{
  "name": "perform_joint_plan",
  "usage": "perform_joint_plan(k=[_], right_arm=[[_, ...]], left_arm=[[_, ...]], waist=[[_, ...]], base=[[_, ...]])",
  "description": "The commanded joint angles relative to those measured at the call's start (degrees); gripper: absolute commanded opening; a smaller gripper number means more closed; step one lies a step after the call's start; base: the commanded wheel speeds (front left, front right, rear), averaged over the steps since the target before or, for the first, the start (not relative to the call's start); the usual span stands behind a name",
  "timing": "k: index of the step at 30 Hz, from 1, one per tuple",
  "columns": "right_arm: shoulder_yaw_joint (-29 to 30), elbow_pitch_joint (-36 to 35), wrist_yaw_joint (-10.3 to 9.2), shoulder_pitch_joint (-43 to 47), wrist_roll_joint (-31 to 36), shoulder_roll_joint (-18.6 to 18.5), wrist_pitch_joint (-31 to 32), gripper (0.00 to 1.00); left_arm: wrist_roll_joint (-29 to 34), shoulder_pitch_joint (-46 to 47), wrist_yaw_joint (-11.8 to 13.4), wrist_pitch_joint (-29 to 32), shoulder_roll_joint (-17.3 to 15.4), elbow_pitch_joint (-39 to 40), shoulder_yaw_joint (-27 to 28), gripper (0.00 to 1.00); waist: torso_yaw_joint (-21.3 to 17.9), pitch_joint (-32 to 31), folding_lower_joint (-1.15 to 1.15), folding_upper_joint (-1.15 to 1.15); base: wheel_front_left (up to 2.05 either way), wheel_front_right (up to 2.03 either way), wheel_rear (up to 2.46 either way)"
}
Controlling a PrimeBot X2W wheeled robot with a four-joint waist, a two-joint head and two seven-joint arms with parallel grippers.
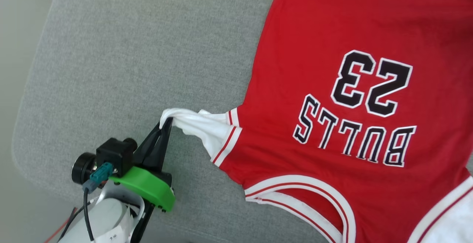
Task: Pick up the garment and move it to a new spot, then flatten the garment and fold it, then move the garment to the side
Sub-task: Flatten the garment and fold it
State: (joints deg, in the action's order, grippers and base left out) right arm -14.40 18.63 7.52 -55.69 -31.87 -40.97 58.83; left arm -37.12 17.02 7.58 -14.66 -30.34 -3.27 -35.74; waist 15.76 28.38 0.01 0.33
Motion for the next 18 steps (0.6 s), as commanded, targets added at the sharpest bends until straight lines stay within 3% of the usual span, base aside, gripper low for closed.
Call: perform_joint_plan(k=[1,10,18], right_arm=[[-1.4,-1.1,-0.03,1.9,-1.4,-1.6,-0.7,0.0],[-6.8,-8.9,-0.03,15.0,-9.6,-11.3,-5.4,0.0],[-3.3,-14.2,-0.03,34.6,-14.8,-15.6,-11.7,0.0]], left_arm=[[-0.1,-1.1,0.4,-0.3,-0.3,-0.1,0.5,0.0],[-1.3,-6.3,2.1,-0.1,-2.0,-0.1,0.8,0.0],[-1.8,-9.4,3.6,0.2,-3.0,0.7,0.7,0.0]], waist=[[-4.0,-5.7,-0.01,-0.33],[-8.3,-13.1,-0.01,-0.33],[-10.8,-16.8,-0.01,-0.33]], base=[[0.0,0.0,0.0],[0.0,0.0,0.0],[0.0,0.0,0.0]])
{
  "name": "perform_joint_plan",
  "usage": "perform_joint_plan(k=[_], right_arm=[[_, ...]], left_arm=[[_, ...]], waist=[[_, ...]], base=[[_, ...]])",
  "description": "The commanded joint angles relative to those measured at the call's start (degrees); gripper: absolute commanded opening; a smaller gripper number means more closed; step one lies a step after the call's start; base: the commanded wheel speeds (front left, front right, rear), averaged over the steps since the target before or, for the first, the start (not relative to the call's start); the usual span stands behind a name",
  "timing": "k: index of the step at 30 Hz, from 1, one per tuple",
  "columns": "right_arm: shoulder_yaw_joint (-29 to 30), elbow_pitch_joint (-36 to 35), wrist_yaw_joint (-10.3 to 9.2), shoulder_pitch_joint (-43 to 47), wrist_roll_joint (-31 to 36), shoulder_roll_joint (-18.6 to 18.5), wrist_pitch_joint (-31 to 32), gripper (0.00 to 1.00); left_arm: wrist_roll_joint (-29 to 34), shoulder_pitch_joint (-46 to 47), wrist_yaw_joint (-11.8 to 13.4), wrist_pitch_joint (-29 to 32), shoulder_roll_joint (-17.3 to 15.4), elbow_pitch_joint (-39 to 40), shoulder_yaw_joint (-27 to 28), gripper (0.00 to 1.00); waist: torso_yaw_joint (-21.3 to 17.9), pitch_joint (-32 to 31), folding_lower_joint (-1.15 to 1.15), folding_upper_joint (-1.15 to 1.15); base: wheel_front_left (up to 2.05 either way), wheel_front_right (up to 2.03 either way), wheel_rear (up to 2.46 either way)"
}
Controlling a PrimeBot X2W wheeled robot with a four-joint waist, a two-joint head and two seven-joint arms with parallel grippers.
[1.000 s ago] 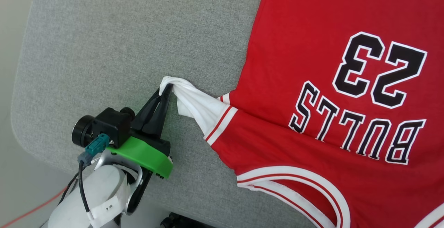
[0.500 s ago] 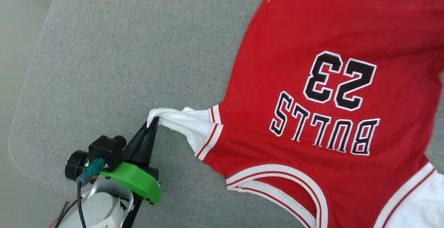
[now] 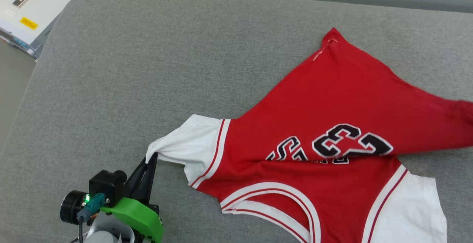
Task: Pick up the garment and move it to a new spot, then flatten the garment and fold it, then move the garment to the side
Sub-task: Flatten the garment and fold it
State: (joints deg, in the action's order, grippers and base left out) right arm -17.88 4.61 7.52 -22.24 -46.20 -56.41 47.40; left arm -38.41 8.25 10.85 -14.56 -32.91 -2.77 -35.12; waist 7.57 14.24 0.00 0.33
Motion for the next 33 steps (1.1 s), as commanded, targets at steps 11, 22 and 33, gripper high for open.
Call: perform_joint_plan(k=[11,22,33], right_arm=[[9.0,-2.0,-0.03,28.2,0.3,6.5,-4.6,0.0],[12.8,-0.6,-0.03,32.4,4.8,15.7,-10.3,1.0],[22.0,-14.1,-0.03,21.9,7.6,13.0,-12.2,1.0]], left_arm=[[-0.4,-2.2,1.5,0.7,-1.7,1.2,0.0,0.0],[-0.3,-2.0,1.9,0.9,-2.0,1.0,-0.2,0.0],[0.6,-0.2,1.7,1.0,-1.7,1.5,-0.8,0.0]], waist=[[-4.5,-3.3,0.0,-0.33],[-5.4,-3.1,0.0,-0.33],[-4.0,-1.9,0.0,-0.33]], base=[[0.0,0.0,0.0],[0.0,0.0,0.0],[0.0,0.0,0.0]])
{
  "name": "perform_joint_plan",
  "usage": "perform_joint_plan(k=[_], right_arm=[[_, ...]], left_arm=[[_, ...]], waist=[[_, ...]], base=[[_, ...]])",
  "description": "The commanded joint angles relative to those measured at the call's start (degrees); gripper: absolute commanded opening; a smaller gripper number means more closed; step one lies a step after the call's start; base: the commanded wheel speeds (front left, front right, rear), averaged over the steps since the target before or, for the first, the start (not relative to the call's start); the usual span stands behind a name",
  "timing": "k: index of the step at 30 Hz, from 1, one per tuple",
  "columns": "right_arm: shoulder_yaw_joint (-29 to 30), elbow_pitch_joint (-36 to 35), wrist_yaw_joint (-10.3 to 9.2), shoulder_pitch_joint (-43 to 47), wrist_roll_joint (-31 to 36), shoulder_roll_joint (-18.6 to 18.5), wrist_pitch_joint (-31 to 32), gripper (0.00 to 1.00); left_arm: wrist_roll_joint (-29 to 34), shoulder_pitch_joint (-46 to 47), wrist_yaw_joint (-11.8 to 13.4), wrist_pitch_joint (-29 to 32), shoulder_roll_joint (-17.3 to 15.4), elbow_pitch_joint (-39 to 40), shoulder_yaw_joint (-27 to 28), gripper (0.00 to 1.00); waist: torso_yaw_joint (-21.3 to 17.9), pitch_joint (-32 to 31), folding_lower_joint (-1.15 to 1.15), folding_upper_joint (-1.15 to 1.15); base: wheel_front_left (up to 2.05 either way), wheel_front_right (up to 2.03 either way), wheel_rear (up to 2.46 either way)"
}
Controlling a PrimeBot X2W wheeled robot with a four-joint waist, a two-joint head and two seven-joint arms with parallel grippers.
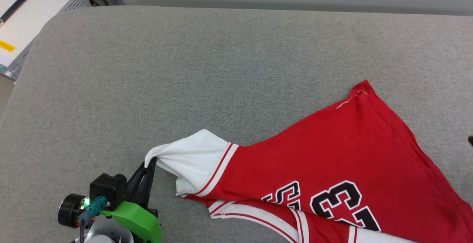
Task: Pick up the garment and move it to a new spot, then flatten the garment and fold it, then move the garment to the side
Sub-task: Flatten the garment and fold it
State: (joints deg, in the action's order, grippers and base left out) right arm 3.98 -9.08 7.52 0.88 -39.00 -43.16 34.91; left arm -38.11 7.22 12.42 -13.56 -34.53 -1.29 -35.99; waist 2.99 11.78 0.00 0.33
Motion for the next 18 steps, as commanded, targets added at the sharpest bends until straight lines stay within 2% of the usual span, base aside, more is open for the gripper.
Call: perform_joint_plan(k=[1,4,8,16,18], right_arm=[[0.1,-1.7,-0.03,-3.0,0.4,-0.5,1.0,1.0],[-1.3,-3.5,-0.03,-8.8,0.6,-0.9,3.2,1.0],[-6.4,-2.4,-0.03,-17.9,0.3,-0.6,8.0,1.0],[-18.9,8.6,-0.03,-34.4,1.2,1.7,19.1,1.0],[-22.3,14.0,-0.03,-39.1,1.9,3.4,20.3,1.0]], left_arm=[[0.5,1.2,0.1,0.0,0.0,0.1,-0.1,0.0],[0.9,2.5,-0.2,0.0,0.4,0.1,-0.3,0.0],[1.4,4.4,-0.9,0.0,1.1,-0.3,-0.7,0.0],[2.6,7.8,-2.3,-0.3,2.4,-1.0,-1.4,0.0],[3.0,9.0,-2.8,-0.5,3.0,-1.3,-1.6,0.0]], waist=[[0.9,1.0,0.0,-0.33],[1.6,2.2,0.0,-0.33],[2.6,3.8,0.0,-0.33],[4.8,7.3,0.0,-0.33],[5.8,8.8,0.0,-0.33]], base=[[0.0,0.0,0.0],[0.0,0.0,0.0],[0.0,0.0,0.0],[0.0,0.0,0.0],[0.0,0.0,0.0]])
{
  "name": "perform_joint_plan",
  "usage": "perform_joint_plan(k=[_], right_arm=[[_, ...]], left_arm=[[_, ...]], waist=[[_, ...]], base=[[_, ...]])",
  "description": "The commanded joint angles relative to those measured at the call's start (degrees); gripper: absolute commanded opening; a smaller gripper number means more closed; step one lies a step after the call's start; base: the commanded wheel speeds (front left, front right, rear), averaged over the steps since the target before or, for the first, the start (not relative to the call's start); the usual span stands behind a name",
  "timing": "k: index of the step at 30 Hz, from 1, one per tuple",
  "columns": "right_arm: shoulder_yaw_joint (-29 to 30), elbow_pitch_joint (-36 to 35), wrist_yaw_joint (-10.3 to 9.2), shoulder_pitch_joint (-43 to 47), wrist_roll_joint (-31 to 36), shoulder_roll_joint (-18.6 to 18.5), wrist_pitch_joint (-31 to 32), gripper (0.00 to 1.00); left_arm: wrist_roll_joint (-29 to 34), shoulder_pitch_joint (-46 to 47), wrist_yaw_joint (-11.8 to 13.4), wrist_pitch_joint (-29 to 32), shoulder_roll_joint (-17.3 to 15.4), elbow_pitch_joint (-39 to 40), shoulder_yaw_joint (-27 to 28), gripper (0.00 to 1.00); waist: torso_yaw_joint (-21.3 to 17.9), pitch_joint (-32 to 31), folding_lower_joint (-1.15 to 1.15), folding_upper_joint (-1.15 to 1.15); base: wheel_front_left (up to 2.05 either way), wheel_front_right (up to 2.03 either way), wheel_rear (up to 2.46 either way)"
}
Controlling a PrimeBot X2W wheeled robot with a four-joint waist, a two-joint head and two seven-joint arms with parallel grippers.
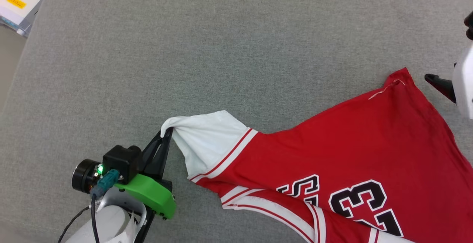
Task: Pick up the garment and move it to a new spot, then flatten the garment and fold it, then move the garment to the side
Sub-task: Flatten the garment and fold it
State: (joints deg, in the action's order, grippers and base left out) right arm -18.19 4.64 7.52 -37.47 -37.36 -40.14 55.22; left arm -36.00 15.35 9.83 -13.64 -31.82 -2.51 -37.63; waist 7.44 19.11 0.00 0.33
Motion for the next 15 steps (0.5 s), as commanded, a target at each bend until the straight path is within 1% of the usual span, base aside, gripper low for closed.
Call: perform_joint_plan(k=[1,5,10,12,15], right_arm=[[-0.9,1.9,-0.03,-1.8,0.4,0.9,0.0,1.0],[-4.0,8.7,-0.03,-5.8,1.1,3.4,-1.2,1.0],[-6.4,17.0,-0.03,-7.8,1.2,6.3,-5.4,1.0],[-9.7,19.7,-0.03,-6.9,1.7,6.2,-5.7,1.0],[-13.7,22.3,-0.03,-5.0,-0.2,6.2,-6.5,1.0]], left_arm=[[1.0,1.2,-0.3,-0.5,0.6,-0.2,0.0,0.0],[1.3,2.5,-1.0,-0.7,1.5,-0.9,-0.1,0.0],[1.8,4.3,-2.0,-1.0,2.8,-2.1,-0.1,0.0],[2.1,4.9,-2.4,-1.0,3.3,-2.7,-0.2,0.0],[2.3,5.5,-3.0,-1.1,4.1,-3.8,-0.2,0.0]], waist=[[1.6,1.9,0.0,-0.33],[2.7,3.8,0.0,-0.33],[3.8,5.9,0.0,-0.33],[4.3,6.2,0.0,-0.33],[4.7,6.3,0.0,-0.33]], base=[[0.0,0.0,0.0],[0.0,0.0,0.0],[0.0,0.0,0.0],[0.0,0.0,0.0],[0.0,0.0,0.0]])
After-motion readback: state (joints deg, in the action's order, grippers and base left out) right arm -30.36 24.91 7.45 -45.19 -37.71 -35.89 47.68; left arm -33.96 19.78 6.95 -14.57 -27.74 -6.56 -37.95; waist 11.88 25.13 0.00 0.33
